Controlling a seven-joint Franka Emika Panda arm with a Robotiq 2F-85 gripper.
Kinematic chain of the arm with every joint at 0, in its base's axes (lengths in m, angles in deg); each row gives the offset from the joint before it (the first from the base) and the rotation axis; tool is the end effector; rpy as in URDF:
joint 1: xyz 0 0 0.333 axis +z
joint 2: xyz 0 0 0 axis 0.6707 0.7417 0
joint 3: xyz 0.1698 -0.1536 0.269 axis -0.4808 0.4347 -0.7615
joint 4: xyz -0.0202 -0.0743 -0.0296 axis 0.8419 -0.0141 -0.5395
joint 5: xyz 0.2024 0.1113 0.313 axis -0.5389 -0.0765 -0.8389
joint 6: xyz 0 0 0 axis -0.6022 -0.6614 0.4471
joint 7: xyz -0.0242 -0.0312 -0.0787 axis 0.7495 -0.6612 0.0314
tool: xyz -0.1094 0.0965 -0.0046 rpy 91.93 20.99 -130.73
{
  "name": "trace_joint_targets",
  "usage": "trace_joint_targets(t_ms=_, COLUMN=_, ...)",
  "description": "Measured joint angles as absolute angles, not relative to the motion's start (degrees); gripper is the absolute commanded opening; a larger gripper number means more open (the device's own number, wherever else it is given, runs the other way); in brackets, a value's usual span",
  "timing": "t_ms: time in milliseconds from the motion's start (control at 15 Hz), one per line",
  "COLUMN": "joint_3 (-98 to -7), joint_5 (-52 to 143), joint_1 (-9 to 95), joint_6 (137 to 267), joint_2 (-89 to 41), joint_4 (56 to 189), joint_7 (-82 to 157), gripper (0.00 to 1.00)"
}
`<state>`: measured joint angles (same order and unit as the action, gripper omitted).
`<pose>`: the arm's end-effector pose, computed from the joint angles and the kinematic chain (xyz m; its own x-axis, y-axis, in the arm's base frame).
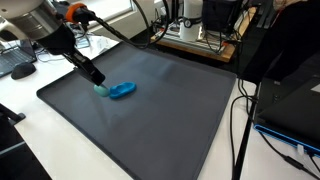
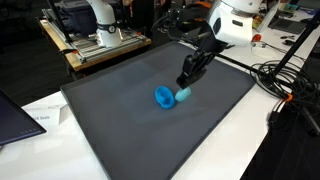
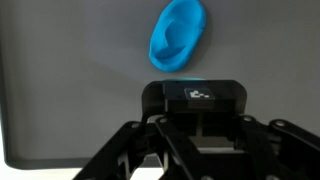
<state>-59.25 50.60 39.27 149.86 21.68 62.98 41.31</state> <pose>0.7897 -0.0423 0.3144 0.9746 -0.0545 -0.2172 -0.0328 -0.9942 0.1024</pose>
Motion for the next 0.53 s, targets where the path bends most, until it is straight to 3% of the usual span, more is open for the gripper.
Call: trace_joint_targets(t_ms=533, joint_3=-63.13, joint_5=47.36, joint_1=34.42, joint_6=151.32, joint_2=21.34, joint_4=62.98, joint_7=46.3, gripper=0.22)
